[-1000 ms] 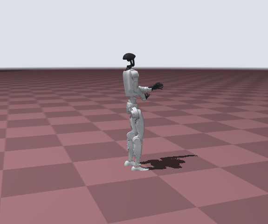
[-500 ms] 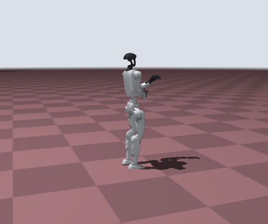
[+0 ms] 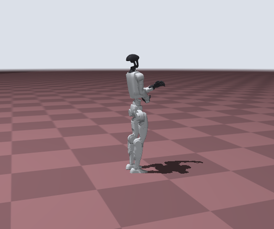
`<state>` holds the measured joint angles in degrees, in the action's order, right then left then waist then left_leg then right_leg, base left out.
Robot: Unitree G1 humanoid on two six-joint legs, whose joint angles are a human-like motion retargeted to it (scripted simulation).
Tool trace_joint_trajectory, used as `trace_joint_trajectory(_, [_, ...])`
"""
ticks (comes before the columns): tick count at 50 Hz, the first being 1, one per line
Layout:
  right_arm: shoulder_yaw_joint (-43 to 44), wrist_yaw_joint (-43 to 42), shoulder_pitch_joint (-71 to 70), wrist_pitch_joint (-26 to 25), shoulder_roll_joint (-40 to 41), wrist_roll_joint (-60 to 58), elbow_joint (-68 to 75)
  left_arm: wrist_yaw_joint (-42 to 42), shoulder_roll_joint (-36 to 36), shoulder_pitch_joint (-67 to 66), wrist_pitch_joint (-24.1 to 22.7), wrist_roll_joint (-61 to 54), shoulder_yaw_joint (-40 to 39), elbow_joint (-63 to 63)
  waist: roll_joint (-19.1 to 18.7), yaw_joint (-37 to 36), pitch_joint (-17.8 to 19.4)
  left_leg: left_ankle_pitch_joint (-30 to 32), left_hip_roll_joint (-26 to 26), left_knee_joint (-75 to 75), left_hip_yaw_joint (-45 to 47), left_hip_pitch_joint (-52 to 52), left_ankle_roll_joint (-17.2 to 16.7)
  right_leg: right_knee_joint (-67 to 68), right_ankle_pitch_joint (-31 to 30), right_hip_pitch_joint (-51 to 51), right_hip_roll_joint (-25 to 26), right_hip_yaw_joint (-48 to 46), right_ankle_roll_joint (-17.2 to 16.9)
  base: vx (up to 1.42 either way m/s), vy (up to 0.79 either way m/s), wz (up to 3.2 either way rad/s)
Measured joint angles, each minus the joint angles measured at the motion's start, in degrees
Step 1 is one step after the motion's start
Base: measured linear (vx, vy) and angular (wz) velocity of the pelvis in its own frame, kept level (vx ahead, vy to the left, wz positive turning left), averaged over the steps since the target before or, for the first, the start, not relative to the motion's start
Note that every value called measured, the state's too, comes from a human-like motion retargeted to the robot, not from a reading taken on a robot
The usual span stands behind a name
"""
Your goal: Upper body actions
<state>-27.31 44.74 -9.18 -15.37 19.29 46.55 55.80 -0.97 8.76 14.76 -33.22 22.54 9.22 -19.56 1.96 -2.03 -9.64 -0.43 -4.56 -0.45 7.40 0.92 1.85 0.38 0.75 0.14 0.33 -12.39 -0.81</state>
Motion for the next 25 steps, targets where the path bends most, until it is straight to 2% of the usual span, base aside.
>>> trace_joint_trajectory(12, [1.99,1.22,-2.35,-2.29,0.08,-1.04,4.37,2.14,0.81,-0.68,0.55,1.73,0.21,-0.50,0.82,-1.59,-0.06,-0.22,-0.63,-0.56,-0.10,0.63,0.71,-0.08,-0.72,0.51,-0.47,-0.32,-0.16,0.05,-0.03,-0.02])
trace_joint_trajectory(25, [3.70,3.70,-2.64,-3.45,0.49,0.56,5.49,9.63,1.39,-0.19,2.30,7.76,0.04,0.46,1.41,-2.26,0.02,-0.52,-0.82,-0.57,-0.21,0.81,0.92,-0.02,-1.71,0.69,-0.71,-0.32,-0.23,0.00,0.00,0.00])
